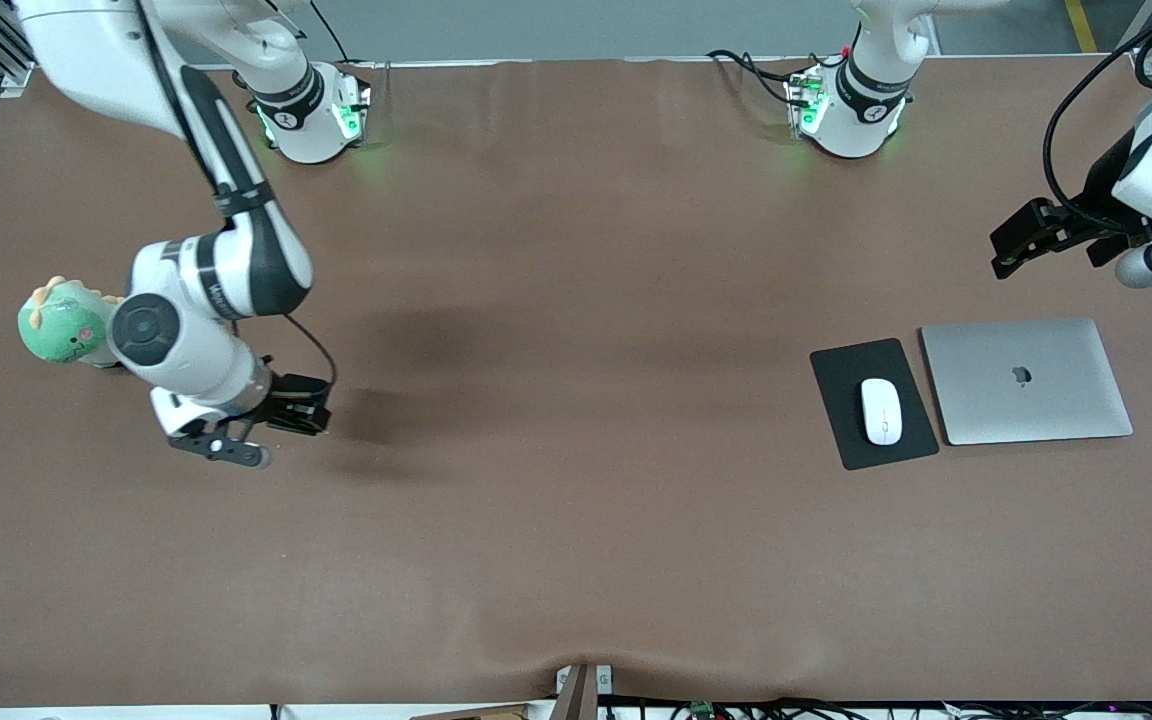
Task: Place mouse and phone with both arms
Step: 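Carry the black phone with the right gripper toward the green plush toy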
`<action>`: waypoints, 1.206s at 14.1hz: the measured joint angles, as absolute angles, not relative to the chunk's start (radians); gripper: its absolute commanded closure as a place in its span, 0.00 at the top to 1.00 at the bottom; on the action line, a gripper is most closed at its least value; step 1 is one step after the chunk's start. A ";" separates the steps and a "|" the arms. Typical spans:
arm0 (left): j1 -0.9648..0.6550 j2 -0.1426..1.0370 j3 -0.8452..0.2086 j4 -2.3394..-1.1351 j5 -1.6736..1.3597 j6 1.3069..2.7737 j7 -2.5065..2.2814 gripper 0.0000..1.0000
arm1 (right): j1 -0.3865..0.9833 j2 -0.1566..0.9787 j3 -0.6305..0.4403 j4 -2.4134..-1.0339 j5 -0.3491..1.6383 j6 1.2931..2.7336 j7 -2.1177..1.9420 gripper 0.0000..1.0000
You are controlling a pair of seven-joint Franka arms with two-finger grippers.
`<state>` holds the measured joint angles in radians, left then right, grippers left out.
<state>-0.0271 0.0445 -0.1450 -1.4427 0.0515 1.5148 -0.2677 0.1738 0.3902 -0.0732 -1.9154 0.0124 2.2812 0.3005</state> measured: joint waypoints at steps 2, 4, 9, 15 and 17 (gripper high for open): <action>-0.026 0.045 -0.144 -1.443 0.052 1.515 -0.268 1.00 | 0.096 0.391 -0.073 -1.940 0.012 2.280 0.166 0.00; -0.026 0.044 -0.143 -1.443 0.052 1.506 -0.268 1.00 | 0.029 0.391 -0.073 -1.960 0.012 2.280 0.057 0.00; -0.027 0.027 -0.143 -1.441 0.052 1.487 -0.263 1.00 | -0.088 0.399 -0.072 -2.041 0.012 2.412 -0.143 0.00; -0.027 0.026 -0.143 -1.442 0.052 1.485 -0.263 1.00 | -0.186 0.453 -0.071 -2.121 0.012 2.555 -0.228 0.00; -0.027 0.026 -0.143 -1.442 0.052 1.485 -0.263 1.00 | -0.210 0.461 -0.071 -2.122 0.012 2.555 -0.242 0.00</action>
<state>-0.0266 0.0259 -0.1431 -1.4418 0.0515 1.4848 -0.2628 -0.2101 0.4615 -0.0712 -2.1220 0.0124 2.5555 -0.2417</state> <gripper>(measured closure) 0.000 0.194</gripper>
